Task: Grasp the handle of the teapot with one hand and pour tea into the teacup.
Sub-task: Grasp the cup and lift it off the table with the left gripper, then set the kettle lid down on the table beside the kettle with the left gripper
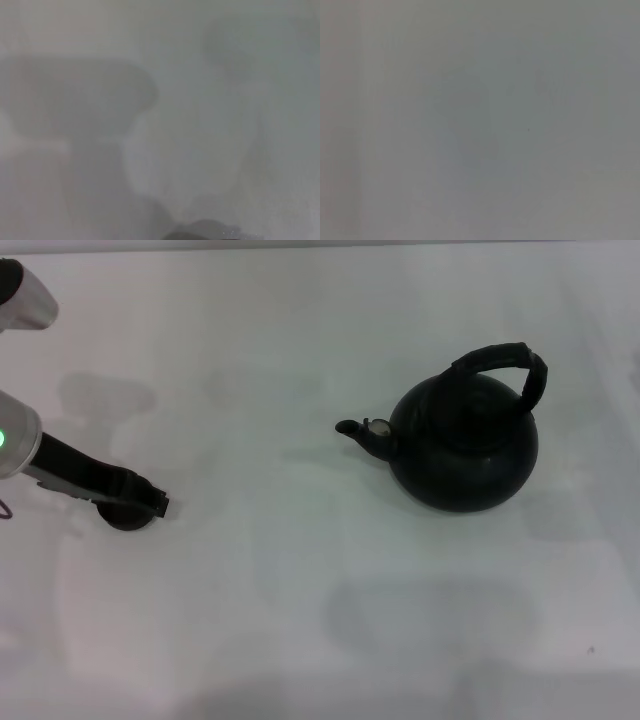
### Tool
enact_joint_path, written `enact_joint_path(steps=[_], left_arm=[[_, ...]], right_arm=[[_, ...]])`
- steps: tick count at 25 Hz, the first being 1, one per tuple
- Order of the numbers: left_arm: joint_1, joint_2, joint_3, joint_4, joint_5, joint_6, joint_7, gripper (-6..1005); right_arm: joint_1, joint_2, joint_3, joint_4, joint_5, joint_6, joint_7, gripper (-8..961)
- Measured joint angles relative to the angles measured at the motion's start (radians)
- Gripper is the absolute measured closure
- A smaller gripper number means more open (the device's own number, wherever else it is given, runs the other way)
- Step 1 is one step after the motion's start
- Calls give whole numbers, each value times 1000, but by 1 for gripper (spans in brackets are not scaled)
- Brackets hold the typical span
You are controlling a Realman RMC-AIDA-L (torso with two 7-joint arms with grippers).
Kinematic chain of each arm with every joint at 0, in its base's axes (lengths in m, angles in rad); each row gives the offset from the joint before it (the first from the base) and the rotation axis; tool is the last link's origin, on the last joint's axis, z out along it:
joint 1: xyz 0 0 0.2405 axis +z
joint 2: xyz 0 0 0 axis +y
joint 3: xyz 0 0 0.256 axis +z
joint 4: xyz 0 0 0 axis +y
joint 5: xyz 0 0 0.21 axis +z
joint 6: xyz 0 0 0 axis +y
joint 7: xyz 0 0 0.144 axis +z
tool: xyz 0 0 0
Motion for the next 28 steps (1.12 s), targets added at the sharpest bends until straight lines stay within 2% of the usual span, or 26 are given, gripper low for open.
enact_joint_path(steps=[3,6,11,15,18,22,28], left_arm=[[1,1,0,0,0,-1,3,131],[1,3,0,-2,-1,0,7,288],[-1,4,-6,-4,2,7,30,288],[-38,7,-11,-13,2,34,48,288],[-114,9,-11,-75,2,65,74,288],[-252,12,-12,-212,1,122,100,288],[-422,0,-3,-372,-5,192,121,288]], right_arm=[[1,0,0,4,0,2,-1,92],[2,1,0,6,0,2,1,92],[3,2,0,8,0,-1,3,92],[5,3,0,8,-2,-3,3,92],[7,3,0,4,-4,-5,4,93],[10,3,-1,-1,-7,-7,4,93],[14,3,-3,-1,-8,-8,0,93]])
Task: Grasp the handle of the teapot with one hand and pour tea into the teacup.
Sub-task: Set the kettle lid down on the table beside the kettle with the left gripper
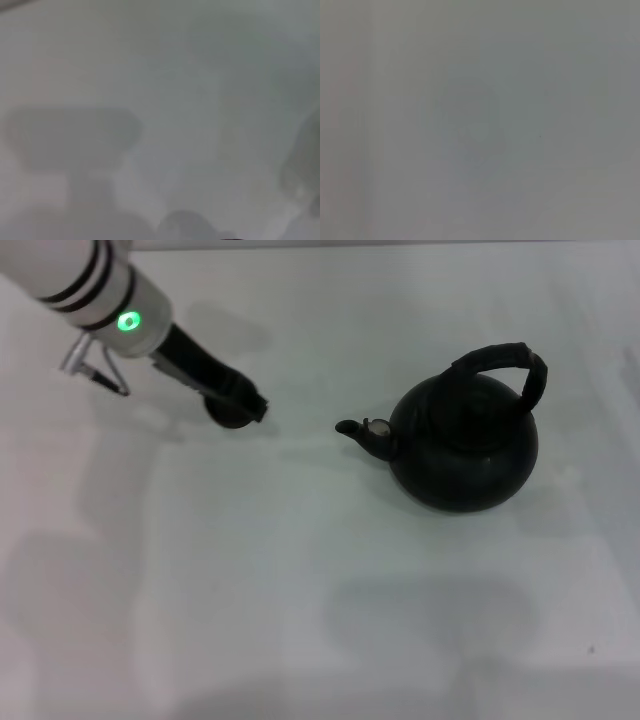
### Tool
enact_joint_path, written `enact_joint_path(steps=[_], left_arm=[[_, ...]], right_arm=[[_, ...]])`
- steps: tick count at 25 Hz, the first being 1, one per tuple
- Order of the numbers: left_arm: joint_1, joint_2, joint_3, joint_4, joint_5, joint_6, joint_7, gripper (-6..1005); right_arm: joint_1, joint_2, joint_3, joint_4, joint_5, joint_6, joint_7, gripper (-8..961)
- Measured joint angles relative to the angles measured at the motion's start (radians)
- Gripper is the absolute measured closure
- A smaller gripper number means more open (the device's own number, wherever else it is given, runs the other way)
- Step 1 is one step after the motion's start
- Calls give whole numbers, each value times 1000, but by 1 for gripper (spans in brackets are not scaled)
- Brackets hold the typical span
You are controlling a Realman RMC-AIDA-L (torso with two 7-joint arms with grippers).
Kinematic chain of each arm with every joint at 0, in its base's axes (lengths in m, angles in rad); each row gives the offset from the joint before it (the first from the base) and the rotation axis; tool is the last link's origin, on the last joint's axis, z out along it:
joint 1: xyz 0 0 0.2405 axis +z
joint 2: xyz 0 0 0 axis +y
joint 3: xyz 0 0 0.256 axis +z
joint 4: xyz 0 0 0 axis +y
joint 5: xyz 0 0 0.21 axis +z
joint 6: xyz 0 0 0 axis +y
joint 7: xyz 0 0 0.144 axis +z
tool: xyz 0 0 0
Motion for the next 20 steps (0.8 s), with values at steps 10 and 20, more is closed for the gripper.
enact_joint_path(steps=[10,20], left_arm=[[-103,-9,239,-87,-175,44,-17,287],[-74,-9,324,-87,-189,55,-62,287]], right_arm=[[2,0,-4,1,0,-1,-1,94],[1,0,-4,8,0,1,-2,94]])
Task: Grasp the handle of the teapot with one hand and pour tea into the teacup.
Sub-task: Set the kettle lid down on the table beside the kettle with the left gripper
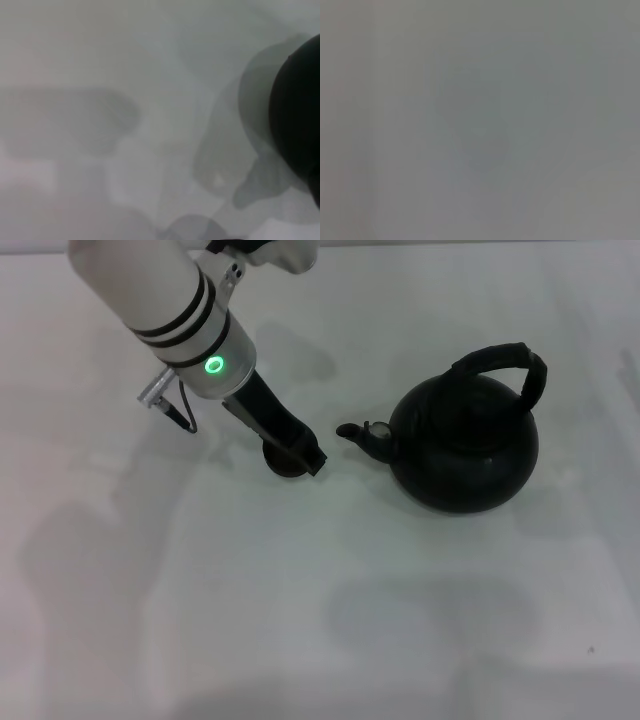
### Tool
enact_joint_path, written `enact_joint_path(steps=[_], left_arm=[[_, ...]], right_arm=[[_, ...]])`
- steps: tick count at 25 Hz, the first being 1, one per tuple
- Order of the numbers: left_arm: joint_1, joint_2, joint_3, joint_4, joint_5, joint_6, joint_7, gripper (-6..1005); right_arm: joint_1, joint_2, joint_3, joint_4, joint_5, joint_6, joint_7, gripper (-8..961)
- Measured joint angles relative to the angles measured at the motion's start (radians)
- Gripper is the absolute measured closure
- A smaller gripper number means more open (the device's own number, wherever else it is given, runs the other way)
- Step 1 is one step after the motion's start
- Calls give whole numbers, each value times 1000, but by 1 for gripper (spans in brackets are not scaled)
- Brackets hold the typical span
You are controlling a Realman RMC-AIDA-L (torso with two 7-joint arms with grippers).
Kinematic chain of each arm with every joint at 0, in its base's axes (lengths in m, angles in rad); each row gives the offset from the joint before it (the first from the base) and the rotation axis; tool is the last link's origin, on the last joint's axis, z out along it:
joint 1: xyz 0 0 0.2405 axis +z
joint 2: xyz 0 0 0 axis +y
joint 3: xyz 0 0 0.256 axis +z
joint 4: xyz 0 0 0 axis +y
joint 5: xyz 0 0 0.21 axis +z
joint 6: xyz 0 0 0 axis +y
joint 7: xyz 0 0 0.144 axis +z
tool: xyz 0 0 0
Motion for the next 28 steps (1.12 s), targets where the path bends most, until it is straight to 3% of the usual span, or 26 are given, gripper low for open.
enact_joint_path(steps=[28], left_arm=[[27,0,30,-2,2,13,4,288]], right_arm=[[0,0,-2,1,0,7,0,96]])
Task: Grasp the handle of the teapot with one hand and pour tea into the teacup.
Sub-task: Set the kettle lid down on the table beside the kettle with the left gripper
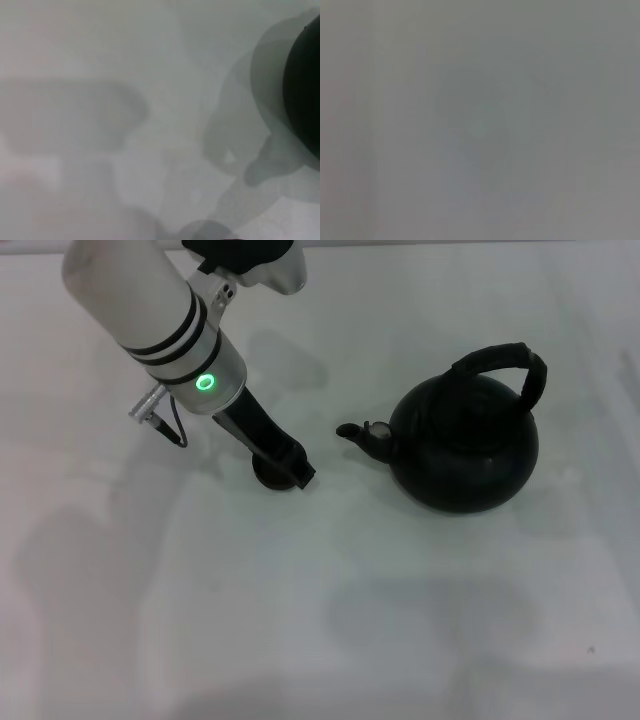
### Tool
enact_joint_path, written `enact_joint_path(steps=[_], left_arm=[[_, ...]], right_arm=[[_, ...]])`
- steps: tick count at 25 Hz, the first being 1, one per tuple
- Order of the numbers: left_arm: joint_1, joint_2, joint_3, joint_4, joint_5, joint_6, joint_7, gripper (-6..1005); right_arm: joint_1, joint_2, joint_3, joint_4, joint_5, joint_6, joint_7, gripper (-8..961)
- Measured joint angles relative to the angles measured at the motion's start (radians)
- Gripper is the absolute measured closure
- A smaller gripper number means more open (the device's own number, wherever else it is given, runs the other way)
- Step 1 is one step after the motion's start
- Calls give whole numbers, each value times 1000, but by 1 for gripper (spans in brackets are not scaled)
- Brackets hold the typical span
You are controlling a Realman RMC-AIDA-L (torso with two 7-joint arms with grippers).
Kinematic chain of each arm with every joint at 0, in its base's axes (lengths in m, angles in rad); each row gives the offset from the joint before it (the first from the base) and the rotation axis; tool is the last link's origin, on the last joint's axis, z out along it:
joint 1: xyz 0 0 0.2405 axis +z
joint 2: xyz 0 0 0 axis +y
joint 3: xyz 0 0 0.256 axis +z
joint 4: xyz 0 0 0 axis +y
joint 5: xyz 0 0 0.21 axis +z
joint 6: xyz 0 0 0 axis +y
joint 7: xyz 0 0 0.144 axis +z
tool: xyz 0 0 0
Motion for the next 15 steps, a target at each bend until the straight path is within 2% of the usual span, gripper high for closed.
enact_joint_path(steps=[15], left_arm=[[5,0,-2,6,-1,0,-2,287]], right_arm=[[0,0,3,-1,0,2,0,97]])
